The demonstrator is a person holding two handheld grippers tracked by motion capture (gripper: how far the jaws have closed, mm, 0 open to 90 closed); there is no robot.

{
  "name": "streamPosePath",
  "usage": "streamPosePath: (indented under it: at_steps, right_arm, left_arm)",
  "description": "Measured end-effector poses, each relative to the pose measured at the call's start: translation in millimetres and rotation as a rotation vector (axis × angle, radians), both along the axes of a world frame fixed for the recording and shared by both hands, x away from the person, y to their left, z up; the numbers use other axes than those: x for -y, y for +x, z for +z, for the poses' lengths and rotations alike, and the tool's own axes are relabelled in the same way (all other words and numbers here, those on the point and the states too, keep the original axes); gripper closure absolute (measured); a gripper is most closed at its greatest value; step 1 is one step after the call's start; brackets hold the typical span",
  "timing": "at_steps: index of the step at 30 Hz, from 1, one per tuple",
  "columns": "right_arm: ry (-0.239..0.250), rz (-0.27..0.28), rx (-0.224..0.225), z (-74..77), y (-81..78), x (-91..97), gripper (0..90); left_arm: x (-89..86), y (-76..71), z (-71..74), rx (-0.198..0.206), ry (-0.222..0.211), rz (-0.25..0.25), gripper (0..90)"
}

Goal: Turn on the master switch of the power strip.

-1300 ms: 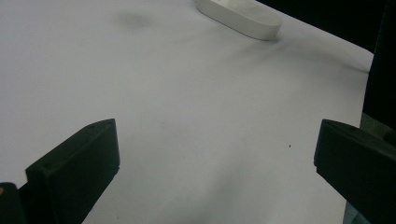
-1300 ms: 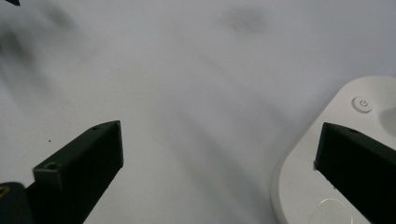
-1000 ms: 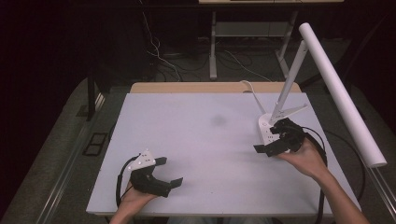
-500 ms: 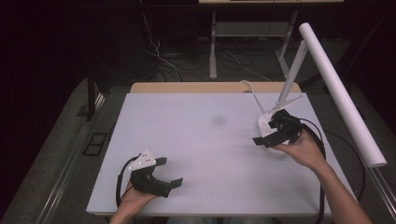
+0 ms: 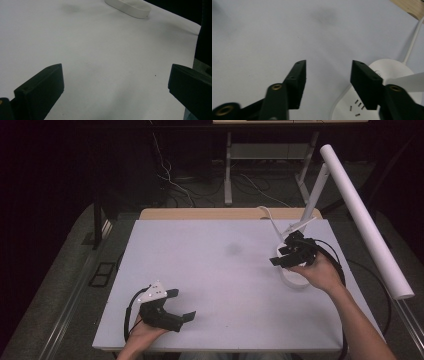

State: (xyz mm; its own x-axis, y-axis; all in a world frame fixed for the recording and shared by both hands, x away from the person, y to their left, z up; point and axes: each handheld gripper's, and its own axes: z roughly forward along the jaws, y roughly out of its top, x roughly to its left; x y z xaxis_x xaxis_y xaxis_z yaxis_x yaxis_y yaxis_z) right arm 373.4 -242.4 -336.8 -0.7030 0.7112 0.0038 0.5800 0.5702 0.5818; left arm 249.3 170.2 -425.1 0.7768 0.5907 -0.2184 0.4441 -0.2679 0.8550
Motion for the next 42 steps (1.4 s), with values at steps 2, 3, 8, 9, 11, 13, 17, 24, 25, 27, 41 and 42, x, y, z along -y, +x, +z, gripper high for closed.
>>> streamPosePath:
  at_steps: [2,3,8,9,11,13,17,24,25,27,41,42]
  right_arm:
    - [-0.019,0.0,0.005,0.3,1.5,-1.7,55.2]
    - [-0.019,0.0,0.005,0.3,1.5,-1.7,55.2]
    - [-0.063,-0.008,0.011,-1.0,7.7,-4.4,74.7]
    - [-0.066,-0.017,0.009,-1.0,8.2,-4.8,77.7]
    - [-0.074,-0.024,0.015,-1.5,10.1,-4.4,83.9]
    - [-0.079,-0.026,0.021,-2.2,12.1,-4.1,89.3]
    - [-0.099,-0.032,0.033,-3.9,16.9,-3.0,89.5]
    - [-0.129,-0.055,0.038,-7.0,24.1,-2.1,89.6]
    - [-0.131,-0.061,0.039,-7.7,25.3,-2.1,89.6]
    - [-0.13,-0.064,0.04,-8.9,27.6,-2.0,89.5]
    - [-0.156,-0.09,0.038,-19.9,41.5,-1.7,89.6]
    - [-0.157,-0.093,0.032,-20.5,42.2,-1.9,89.6]
  left_arm:
    - [0.0,0.0,-0.1,-0.001,0.0,0.0,0.0]
    - [0.0,0.0,-0.1,-0.001,0.0,0.0,0.0]
    - [-0.3,0.0,0.0,0.0,0.0,0.0,0.0]
    - [-0.4,0.0,0.1,-0.001,0.001,0.0,0.0]
    - [-0.5,0.1,0.0,-0.001,0.0,0.001,0.0]
    - [-0.8,0.4,0.0,0.001,0.002,-0.002,0.0]
    - [-0.7,0.6,0.0,0.0,0.002,-0.002,0.0]
    - [-0.1,0.6,-0.3,-0.003,0.004,0.0,0.0]
    - [0.1,0.7,-0.4,-0.003,0.004,-0.001,0.0]
    - [0.5,0.5,-0.6,-0.003,0.001,0.002,0.0]
    - [-0.5,1.1,-0.5,-0.003,0.012,-0.003,0.0]
    - [-0.5,1.1,-0.5,-0.003,0.012,-0.003,0.0]
